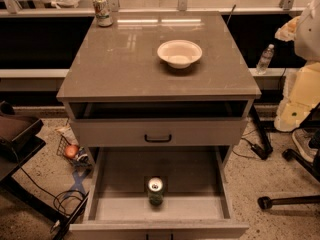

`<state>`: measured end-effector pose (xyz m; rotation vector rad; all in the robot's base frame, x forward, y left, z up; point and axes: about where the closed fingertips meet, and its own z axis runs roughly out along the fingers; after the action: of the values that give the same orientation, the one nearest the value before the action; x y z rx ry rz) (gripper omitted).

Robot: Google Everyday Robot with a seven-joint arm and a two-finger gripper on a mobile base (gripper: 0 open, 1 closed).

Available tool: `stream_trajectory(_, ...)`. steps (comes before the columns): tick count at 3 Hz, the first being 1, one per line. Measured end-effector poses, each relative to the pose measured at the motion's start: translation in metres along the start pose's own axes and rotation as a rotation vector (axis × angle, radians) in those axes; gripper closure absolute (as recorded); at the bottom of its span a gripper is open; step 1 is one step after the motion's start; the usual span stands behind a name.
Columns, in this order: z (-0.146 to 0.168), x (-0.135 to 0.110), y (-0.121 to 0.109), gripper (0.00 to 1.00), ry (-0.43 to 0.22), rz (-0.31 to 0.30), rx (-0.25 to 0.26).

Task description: Pick green can from middle drawer and place on counter

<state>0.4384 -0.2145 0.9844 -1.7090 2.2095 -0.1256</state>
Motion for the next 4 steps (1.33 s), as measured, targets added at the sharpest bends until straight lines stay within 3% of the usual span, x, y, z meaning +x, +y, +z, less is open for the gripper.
stream_trajectory(2,-0.005,0.001,-0.004,0.0,-0.041,0.016,0.0)
stream_trajectory(3,0.043,0.043,0.0,0.0,-0.189,0.075,-0.04)
stream_trajectory(4,0.075,0.063,0.007,0.0,-0.371,0.103,-0.028)
